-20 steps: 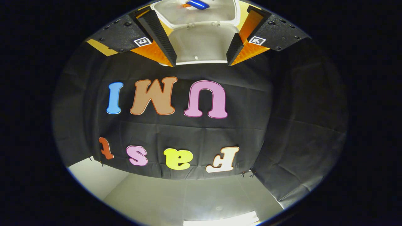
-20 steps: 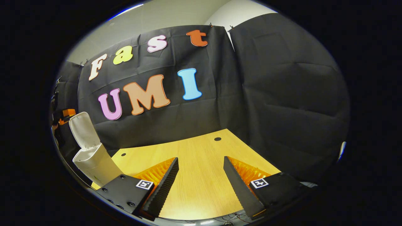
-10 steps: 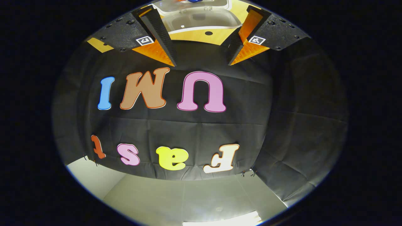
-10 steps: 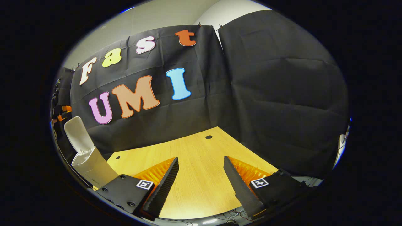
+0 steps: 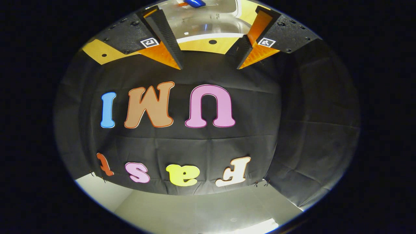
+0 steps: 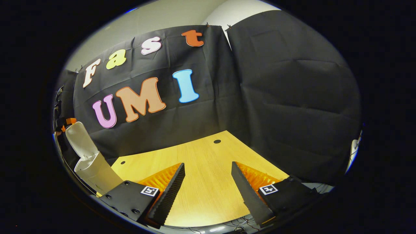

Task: Press the lid of the desktop garbage bin to open it, pick up the crumpled paper on the desktop and throw it into the bin, then pick up the pop can on the desktop and drop it into the bin, and finally close the garbage bin lid.

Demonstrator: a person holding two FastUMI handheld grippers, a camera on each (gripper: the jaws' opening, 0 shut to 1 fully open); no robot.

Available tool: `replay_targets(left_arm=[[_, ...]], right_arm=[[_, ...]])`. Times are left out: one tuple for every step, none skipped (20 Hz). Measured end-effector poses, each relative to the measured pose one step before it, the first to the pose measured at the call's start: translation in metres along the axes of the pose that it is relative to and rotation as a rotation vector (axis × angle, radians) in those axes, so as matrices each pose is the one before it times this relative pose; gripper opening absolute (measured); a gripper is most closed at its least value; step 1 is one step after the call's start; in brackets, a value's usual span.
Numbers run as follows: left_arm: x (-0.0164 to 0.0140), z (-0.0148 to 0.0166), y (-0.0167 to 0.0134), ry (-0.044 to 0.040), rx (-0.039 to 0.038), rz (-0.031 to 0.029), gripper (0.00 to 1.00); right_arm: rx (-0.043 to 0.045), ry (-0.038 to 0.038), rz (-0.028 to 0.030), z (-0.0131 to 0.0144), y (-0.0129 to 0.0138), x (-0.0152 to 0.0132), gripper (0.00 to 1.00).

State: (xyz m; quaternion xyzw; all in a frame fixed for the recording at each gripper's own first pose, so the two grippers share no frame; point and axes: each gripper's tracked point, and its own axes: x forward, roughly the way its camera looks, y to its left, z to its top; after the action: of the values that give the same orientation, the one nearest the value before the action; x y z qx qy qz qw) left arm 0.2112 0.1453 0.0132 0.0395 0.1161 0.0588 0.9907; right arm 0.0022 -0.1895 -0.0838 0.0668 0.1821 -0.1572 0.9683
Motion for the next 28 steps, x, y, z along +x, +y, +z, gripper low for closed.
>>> replay_targets(left_arm=[[-0.00828, -0.00216, -0.00222, -0.00461, -0.00348, -0.00303, 0.94], [-0.01039, -0.00300, -0.00103, -0.01131, 0.00436, -0.00148, 0.93], [-0.00971, -0.00252, -0.00303, -0.01402, 0.01117, 0.00049, 0.94], [-0.00934, -0.00476, -0.00164, -0.00903, 0.00647, 0.00365, 0.94], [-0.00907, -0.00544, -0.00291, -0.00891, 0.00119, 0.00797, 0.94], [-0.00833, -0.00623, 0.00011, -0.00765, 0.00141, 0.01193, 0.94], [-0.00555, -0.01067, -0.00296, 0.00850, -0.00193, -0.00417, 0.93], [-0.00618, -0.02069, -0.00873, 0.03845, -0.01432, -0.01359, 0.94], [-0.00539, -0.02138, -0.00171, 0.04763, -0.01667, 0.00831, 0.92], [-0.00192, -0.01602, 0.00316, 0.02872, -0.00384, 0.01469, 0.94], [-0.00572, -0.00832, 0.00046, -0.01895, -0.00931, 0.00041, 0.98], [-0.00481, -0.00905, 0.00028, -0.00464, -0.00093, 0.00012, 0.98], [-0.00357, -0.00975, -0.00148, 0.00830, 0.00116, -0.00205, 0.97], [-0.00069, -0.01348, -0.00092, 0.01645, 0.00844, -0.00168, 0.97], [-0.00181, -0.01075, -0.00030, 0.02111, 0.01118, 0.00144, 0.97], [-0.00091, -0.00730, 0.00033, 0.01168, 0.00166, 0.00231, 0.97], [-0.00217, -0.00293, 0.00044, -0.00519, -0.00540, 0.00711, 0.96], [0.00053, -0.00083, 0.00098, -0.01583, -0.00151, 0.00825, 0.98], [0.00050, -0.00299, -0.00025, -0.00464, 0.00201, 0.00707, 0.97], [-0.00033, -0.00640, 0.00033, 0.00150, 0.00388, 0.00766, 0.97], [-0.00332, 0.00062, -0.00027, -0.02951, 0.00426, 0.00509, 0.98], [0.00139, 0.00925, -0.00113, -0.04888, -0.01112, 0.00423, 1.00], [-0.00115, -0.00481, -0.00291, -0.00334, -0.02032, 0.00151, 0.99], [-0.00307, 0.00384, 0.00060, -0.04015, 0.05085, 0.00127, 0.97], [0.00401, -0.00131, 0.00286, -0.02263, 0.00248, 0.01156, 0.99], [-0.00313, 0.00037, -0.00249, -0.00558, -0.00359, 0.00765, 0.99], [-0.00001, -0.00089, 0.00024, 0.00188, 0.00378, 0.00085, 0.98], [0.00080, -0.00081, -0.00059, 0.01451, -0.00244, 0.00016, 0.97]], right_arm=[[-0.00119, 0.00290, 0.00755, -0.00090, 0.00288, 0.00103, 0.96], [-0.00145, 0.00257, 0.00690, -0.00009, 0.00319, 0.00126, 0.96], [-0.00065, 0.00105, 0.00965, 0.00036, 0.00318, 0.00108, 0.96], [0.00009, -0.00148, 0.01124, -0.00124, 0.00408, -0.00037, 0.96], [-0.00135, -0.00042, 0.00952, -0.00015, 0.00417, -0.00011, 0.96], [-0.00390, 0.00286, 0.00719, -0.00208, 0.00325, 0.00110, 0.96], [-0.00534, 0.00445, 0.00628, -0.00206, 0.00287, 0.00075, 0.96], [-0.00574, 0.00470, 0.00591, -0.00164, 0.00350, 0.00026, 0.96], [-0.00623, 0.00506, 0.00600, -0.00090, 0.00299, -0.00004, 0.96], [-0.00698, 0.00376, 0.00250, -0.00196, 0.00224, -0.00073, 0.96], [-0.00639, 0.00215, 0.00097, -0.00109, 0.00172, -0.00073, 0.96], [-0.00494, 0.00205, 0.00058, -0.00060, 0.00098, -0.00058, 0.96], [-0.00302, 0.00265, -0.00028, -0.00050, 0.00098, -0.00086, 0.96], [-0.00216, 0.00321, -0.00036, -0.00110, 0.00080, 0.00009, 0.96], [-0.00187, 0.00212, -0.00078, -0.00049, 0.00047, -0.00057, 0.96], [-0.00315, 0.00225, -0.00082, -0.00093, 0.00050, 0.00031, 0.96], [-0.00375, 0.00132, -0.00198, -0.00102, 0.00083, -0.00004, 0.96], [-0.00299, 0.00182, -0.00062, -0.00099, 0.00106, -0.00038, 0.96], [-0.00199, 0.00453, 0.00085, -0.00206, 0.00164, -0.00047, 0.96], [-0.00245, 0.00655, 0.00136, -0.00248, 0.00117, 0.00129, 0.96], [-0.00329, 0.00623, 0.00079, -0.00184, 0.00143, 0.00213, 0.96], [-0.00260, 0.00903, 0.00195, -0.00361, 0.00199, 0.00031, 0.96], [-0.00159, 0.00717, 0.00320, -0.00214, 0.00255, 0.00084, 0.94], [-0.00174, 0.00410, 0.00314, -0.00039, 0.00117, 0.00080, 0.96], [-0.00169, 0.00353, 0.00313, -0.00060, 0.00177, 0.00125, 0.96], [-0.00157, 0.00447, 0.00311, -0.00297, 0.00175, 0.00040, 0.96], [-0.00047, 0.00508, 0.00279, -0.00163, 0.00137, 0.00059, 0.96], [-0.00010, 0.00557, 0.00216, -0.00164, 0.00082, 0.00035, 0.94]])
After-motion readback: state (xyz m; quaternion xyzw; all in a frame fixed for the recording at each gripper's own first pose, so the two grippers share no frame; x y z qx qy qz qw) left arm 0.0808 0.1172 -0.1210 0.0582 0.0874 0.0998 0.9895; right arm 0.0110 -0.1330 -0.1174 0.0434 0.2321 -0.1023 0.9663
